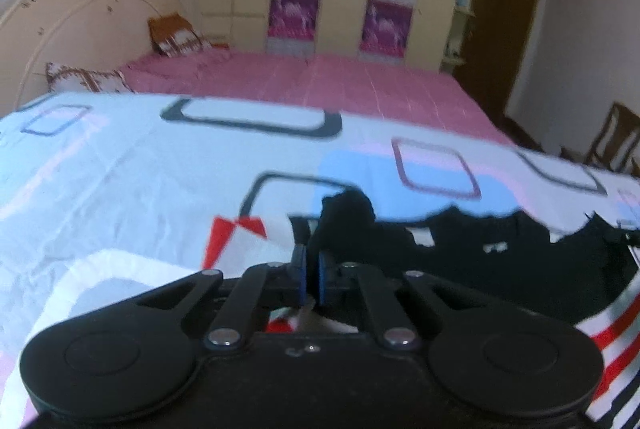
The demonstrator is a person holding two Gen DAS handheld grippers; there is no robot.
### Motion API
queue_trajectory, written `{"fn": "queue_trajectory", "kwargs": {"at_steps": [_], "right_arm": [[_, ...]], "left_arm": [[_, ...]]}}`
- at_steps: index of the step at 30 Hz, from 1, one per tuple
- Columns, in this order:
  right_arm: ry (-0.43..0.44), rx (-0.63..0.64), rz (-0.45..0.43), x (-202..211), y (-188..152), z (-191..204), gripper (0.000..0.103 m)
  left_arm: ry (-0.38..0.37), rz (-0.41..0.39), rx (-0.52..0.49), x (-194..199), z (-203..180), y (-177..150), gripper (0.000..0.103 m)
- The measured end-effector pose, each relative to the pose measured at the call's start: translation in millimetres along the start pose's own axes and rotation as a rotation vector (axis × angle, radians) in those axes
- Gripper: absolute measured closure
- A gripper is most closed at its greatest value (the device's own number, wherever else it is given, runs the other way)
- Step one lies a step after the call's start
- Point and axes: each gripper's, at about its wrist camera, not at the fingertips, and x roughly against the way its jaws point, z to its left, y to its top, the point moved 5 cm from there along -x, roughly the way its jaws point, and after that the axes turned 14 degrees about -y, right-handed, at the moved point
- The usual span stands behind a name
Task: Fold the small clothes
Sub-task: 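Lay the hem on the collar and open both tools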
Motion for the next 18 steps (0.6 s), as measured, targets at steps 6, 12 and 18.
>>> {"fn": "queue_trajectory", "kwargs": {"at_steps": [6, 12, 18], "right_arm": [[-0.044, 0.002, 0.106, -30.5, -17.5, -4.6, 0.098], [-0.052, 0.004, 0.078, -21.6, -12.8, -4.8, 0.085], [-0.039, -0.022, 0.004, 7.1, -4.5, -5.4, 0.048]], "left_arm": [[0.056, 0.067, -0.001, -21.2, 10.4, -16.3, 0.097], [0.071, 0.075, -0.014, -16.1, 9.4, -12.5, 0.076], [0.062, 0.069, 0.031, -0.3, 13.7, -10.5, 0.064]]}}
